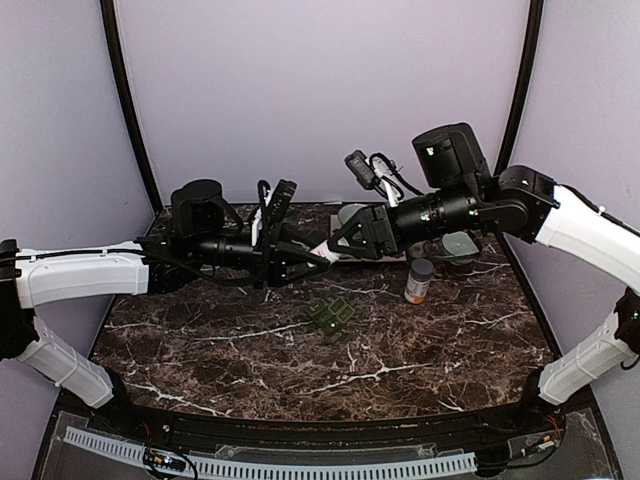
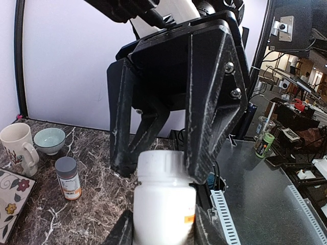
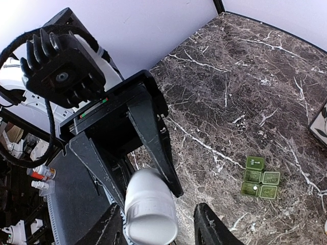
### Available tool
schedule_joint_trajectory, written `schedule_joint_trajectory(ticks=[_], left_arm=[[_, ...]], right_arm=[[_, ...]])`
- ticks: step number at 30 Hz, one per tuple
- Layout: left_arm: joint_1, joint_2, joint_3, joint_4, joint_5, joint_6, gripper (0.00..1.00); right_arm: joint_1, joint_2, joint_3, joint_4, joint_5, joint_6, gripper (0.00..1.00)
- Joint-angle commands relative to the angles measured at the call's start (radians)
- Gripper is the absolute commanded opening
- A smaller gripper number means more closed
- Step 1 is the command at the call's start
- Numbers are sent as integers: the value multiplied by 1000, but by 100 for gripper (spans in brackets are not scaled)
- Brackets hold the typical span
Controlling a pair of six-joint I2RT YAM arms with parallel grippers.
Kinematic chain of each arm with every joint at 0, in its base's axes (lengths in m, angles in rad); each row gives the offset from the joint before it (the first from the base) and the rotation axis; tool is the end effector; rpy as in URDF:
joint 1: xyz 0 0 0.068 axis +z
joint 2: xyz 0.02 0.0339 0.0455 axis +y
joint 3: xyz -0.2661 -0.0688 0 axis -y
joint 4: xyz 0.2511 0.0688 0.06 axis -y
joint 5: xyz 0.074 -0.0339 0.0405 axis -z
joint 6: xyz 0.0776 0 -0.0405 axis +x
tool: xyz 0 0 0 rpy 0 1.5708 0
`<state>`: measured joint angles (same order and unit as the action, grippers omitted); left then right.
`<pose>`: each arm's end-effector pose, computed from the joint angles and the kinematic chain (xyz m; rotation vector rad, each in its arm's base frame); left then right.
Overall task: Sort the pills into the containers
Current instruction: Screw the lid of the pill bottle onto the pill bottle, then pass from the left arm to the right
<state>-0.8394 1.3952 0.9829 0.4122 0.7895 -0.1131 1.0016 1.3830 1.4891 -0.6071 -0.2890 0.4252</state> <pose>0.1969 -0.3019 0.3298 1.1989 1.2668 -1.3342 0.1667 0.3015 0.3899 -0.8290 2.1109 1.1247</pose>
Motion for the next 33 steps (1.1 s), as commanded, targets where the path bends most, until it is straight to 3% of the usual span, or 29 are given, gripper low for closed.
schedule_joint_trajectory(ticks=[1, 8, 14, 20, 27, 33], left_arm=[[6, -16, 25, 35, 19, -3, 0], [8, -9, 31, 31, 26, -3, 0], [8, -15, 20, 31, -4, 16, 0], [-3, -24, 22, 11, -129, 99, 0], [-134, -34, 5, 8, -513, 348, 0], [-145, -50, -46, 95, -608, 380, 0]], right_arm=[[8, 3, -12, 20, -17, 6, 46], [7, 1, -12, 32, -24, 19, 26], [8, 12, -12, 38, -36, 83, 0], [7, 72, 26, -12, -11, 195, 0], [-16, 129, 23, -13, -34, 339, 0], [-18, 166, 38, -19, -45, 360, 0]])
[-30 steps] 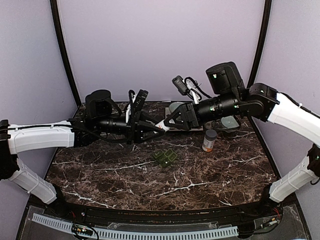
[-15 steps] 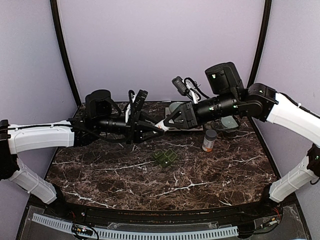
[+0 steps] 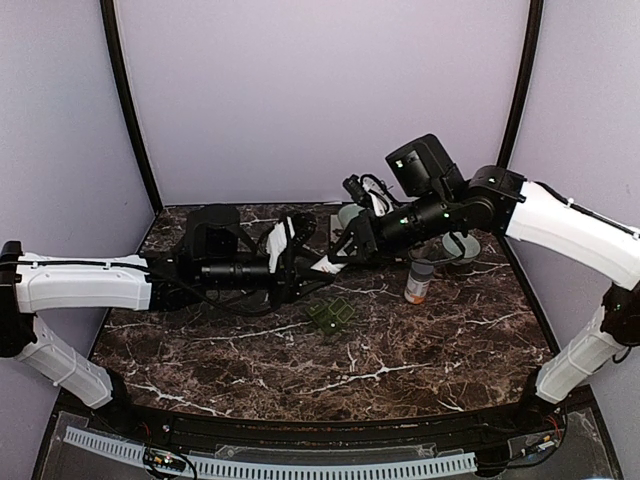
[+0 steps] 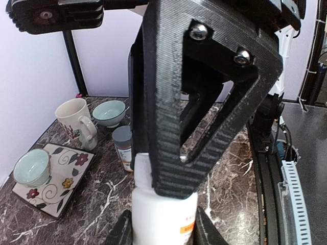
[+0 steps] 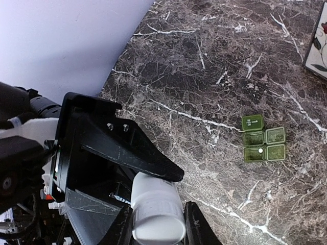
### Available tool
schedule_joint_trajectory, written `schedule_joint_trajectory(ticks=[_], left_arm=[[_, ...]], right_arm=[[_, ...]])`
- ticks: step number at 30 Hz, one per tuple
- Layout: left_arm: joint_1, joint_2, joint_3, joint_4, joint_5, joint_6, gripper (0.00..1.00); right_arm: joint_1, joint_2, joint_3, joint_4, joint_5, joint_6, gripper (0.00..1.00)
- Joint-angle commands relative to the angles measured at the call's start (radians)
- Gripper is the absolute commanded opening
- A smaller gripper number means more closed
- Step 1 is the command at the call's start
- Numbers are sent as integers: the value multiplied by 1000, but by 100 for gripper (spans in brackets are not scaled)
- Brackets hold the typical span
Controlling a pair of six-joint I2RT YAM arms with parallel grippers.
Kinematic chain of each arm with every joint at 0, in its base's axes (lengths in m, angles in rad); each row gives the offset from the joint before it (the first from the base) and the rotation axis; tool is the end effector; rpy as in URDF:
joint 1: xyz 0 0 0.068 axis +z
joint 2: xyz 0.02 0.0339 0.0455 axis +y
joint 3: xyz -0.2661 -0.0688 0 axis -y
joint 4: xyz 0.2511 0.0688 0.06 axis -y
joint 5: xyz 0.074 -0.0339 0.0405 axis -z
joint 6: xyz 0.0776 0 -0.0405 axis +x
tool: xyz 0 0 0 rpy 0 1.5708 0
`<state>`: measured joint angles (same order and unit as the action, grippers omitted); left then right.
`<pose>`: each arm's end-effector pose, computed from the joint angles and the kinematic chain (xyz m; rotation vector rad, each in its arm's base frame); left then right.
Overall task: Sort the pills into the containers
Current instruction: Pass from the left arm to the right
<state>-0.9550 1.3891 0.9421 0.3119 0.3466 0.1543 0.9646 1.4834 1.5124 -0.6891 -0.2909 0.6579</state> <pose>0.1922 -0.3172 0.3010 1.1550 1.3538 -0.8823 0.1886 0.3112 0.3549 -0.5540 2.4209 1.1294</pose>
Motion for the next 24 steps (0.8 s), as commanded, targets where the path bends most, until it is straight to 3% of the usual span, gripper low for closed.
schedule_joint_trajectory(ticks=[1, 3, 8, 15, 19, 24], left_arm=[[-30, -47, -9, 201, -167, 115, 0], [-30, -54, -23, 213, -172, 115, 0], [-30, -64, -50, 241, -195, 105, 12], [-30, -68, -60, 238, -188, 65, 44], [-30, -74, -61, 219, -188, 43, 69], [-30, -91, -67, 195, -199, 19, 81]], right_arm=[[19, 66, 14, 63, -42, 128, 0], [19, 66, 14, 64, -37, 126, 0], [17, 62, 18, 58, -17, 124, 0], [17, 54, 21, 36, 27, 87, 0], [17, 47, 25, 30, 56, 66, 0], [17, 35, 38, 8, 111, 28, 0]])
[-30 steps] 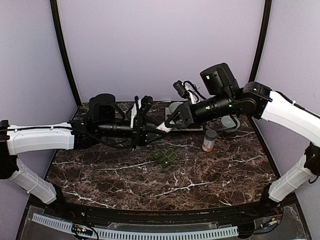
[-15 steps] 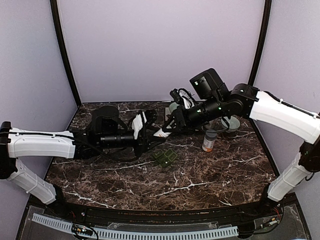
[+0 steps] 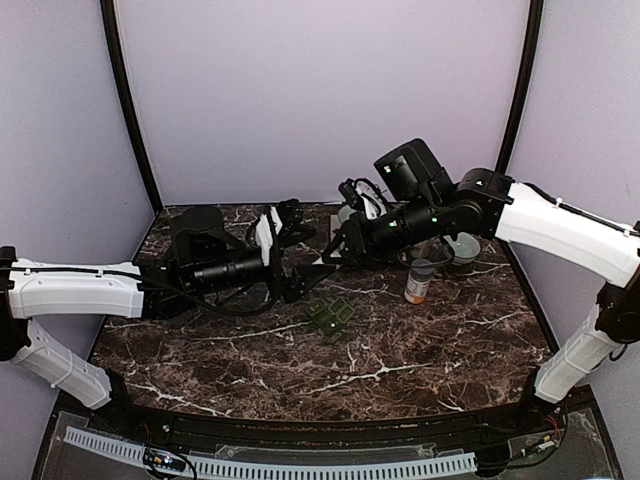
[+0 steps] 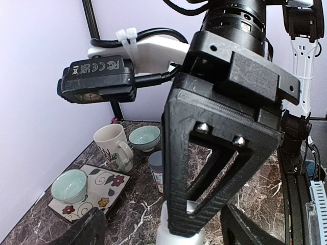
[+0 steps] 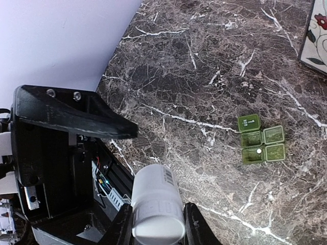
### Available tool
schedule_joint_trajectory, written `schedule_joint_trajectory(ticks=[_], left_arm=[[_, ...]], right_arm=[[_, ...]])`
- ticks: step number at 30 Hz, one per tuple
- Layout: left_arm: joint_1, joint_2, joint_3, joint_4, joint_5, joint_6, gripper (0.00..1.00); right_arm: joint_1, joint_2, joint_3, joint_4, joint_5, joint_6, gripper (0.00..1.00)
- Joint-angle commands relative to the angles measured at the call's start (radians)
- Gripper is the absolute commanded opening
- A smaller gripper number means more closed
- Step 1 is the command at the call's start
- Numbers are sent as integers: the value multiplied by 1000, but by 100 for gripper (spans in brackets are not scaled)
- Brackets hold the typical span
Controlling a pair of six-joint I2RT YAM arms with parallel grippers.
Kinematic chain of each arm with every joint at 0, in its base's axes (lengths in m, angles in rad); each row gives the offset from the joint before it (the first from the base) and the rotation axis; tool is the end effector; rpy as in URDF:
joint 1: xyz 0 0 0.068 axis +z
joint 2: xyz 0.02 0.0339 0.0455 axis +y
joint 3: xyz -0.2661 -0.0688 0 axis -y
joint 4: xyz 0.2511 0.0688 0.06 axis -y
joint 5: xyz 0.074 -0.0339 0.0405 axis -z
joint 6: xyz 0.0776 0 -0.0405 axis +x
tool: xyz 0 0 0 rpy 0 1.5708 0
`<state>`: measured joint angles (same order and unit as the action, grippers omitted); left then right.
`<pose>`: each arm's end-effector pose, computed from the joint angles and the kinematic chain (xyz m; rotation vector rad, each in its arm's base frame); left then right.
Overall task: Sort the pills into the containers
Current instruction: Pass from the left arm to the right, then place the pill bottle at the center of the board.
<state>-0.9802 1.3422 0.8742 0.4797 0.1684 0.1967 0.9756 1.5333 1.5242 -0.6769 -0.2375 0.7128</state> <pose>0.1904 -0.3074 0.3147 1.0034 1.2571 -0.7441 0.1964 0.3226 0.3425 -0.4686 2.4651 1.0856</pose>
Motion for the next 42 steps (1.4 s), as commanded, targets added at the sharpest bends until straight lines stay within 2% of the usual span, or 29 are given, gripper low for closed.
schedule_joint_trajectory(ticks=[1, 13, 19, 24, 33, 42], left_arm=[[-5, -49, -1, 23, -26, -27, 81], [-3, -126, -71, 68, -199, -122, 83], [-3, -112, -82, 90, -220, -170, 83], [-3, -87, -97, 114, -210, -201, 83], [-3, -62, -113, 126, -194, -227, 83], [17, -58, -107, 74, -161, -249, 84]], right_arm=[[5, -19, 27, -8, 72, -34, 0], [-34, -160, -63, -152, 457, -125, 0], [-106, -240, -104, -274, 680, -124, 0], [-210, -261, -155, -353, 756, -125, 0], [-462, -213, -282, -283, 647, -204, 0], [-566, -49, -336, -147, 503, -274, 0]])
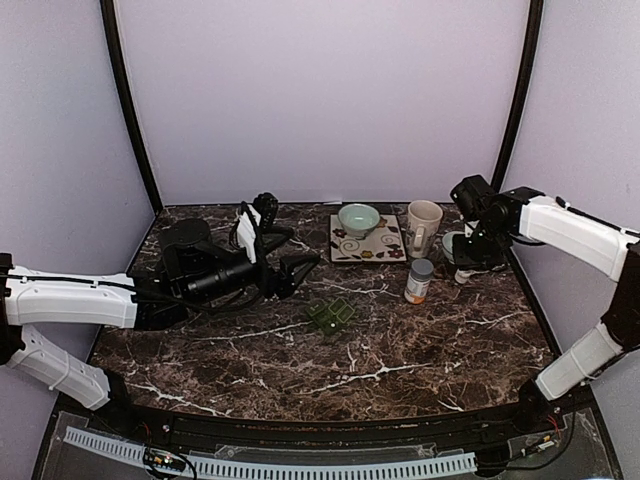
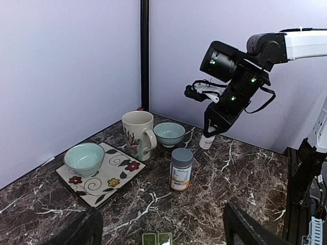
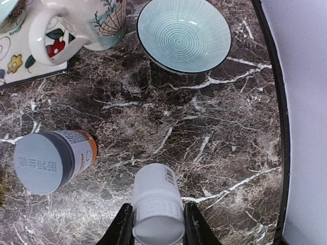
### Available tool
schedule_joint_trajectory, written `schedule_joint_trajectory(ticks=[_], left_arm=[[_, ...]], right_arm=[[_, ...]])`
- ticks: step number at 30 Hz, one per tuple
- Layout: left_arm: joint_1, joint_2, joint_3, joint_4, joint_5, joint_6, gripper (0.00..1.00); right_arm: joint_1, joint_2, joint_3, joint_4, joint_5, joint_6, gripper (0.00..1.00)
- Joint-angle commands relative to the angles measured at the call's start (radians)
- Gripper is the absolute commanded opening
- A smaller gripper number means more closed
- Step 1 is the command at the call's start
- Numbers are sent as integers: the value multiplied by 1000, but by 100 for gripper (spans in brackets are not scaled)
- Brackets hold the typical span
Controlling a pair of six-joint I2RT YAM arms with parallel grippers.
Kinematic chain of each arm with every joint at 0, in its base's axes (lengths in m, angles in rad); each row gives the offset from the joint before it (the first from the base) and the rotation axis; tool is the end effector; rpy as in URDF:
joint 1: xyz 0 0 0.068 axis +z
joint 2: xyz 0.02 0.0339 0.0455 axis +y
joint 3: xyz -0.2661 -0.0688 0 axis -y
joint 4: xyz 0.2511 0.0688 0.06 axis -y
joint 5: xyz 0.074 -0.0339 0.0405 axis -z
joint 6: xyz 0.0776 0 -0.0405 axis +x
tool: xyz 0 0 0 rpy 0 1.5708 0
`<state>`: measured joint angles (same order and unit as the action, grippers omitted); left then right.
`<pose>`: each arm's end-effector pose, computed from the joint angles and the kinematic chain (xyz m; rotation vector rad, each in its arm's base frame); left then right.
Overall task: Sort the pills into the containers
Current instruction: Place the pill bottle at the center of the board.
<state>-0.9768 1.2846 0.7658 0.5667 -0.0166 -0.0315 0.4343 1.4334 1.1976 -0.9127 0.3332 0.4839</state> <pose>0.1937 -0.2844 0.3036 0.7052 1.4094 -0.7872 0.2847 0.1041 0.2424 0.1591 2.6126 -0.1459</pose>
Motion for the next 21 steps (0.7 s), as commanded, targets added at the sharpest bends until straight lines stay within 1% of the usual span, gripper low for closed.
schedule_joint_trajectory(ticks=[1, 10, 15, 17, 21], left_arm=[[17, -1, 0, -14, 27, -25, 84], [30, 15, 0, -24, 46, -39, 84], [35, 19, 0, -27, 50, -44, 83], [36, 19, -2, -28, 51, -49, 84], [38, 21, -4, -31, 53, -53, 84]], right_arm=[[-30, 73, -10, 98, -77, -50, 0], [-60, 202, -29, 170, -109, -83, 0], [-69, 237, -38, 201, -127, -89, 0], [-70, 246, -69, 208, -130, -90, 0], [-75, 251, -82, 223, -135, -93, 4]])
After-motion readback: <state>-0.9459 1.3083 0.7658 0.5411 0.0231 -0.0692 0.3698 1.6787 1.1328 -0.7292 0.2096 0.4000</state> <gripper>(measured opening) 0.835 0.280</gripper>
